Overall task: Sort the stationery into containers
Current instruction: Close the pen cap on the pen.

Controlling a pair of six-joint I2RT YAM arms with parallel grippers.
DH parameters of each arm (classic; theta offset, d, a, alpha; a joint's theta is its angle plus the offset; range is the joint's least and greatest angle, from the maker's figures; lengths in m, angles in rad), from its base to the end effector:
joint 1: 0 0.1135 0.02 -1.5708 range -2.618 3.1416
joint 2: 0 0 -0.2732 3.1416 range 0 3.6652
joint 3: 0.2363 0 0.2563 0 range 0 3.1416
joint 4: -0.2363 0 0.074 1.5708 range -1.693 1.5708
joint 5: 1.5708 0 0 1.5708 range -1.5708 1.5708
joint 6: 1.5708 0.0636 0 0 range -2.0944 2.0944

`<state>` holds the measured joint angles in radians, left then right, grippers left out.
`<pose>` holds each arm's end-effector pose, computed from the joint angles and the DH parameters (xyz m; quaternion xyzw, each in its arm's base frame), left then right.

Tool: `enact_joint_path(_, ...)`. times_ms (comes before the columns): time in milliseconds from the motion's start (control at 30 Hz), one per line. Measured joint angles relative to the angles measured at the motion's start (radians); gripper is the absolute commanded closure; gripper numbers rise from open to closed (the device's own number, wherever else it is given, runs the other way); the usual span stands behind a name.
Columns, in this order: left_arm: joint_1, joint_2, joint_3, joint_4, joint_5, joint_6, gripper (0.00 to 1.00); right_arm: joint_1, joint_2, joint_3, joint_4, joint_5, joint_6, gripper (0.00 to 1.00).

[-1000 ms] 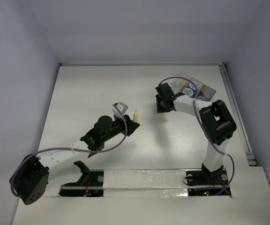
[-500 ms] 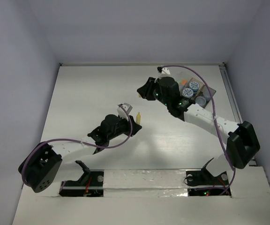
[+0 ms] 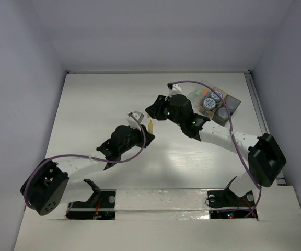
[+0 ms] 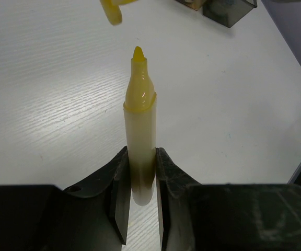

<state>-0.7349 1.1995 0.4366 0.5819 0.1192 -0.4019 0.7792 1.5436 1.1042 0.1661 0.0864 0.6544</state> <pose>0.2007 -0.1916 0.2146 0.1647 0.7498 -0.3826 0.5140 0.2855 0.2743 0.2978 -0.0236 0.7962 0.3706 0.4777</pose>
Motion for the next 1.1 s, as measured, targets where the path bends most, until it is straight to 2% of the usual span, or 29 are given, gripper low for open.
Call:
enact_joint_path(500, 0.056, -0.026, 0.000, -0.018, 0.004, -0.007, 1.00, 0.024, 0.015, -0.008, 0.028, 0.011, 0.008, 1.00)
enact_joint_path(1100, 0.063, -0.009, 0.000, -0.014, 0.071, -0.008, 1.00, 0.028, 0.042, -0.008, 0.038, 0.015, 0.004, 1.00)
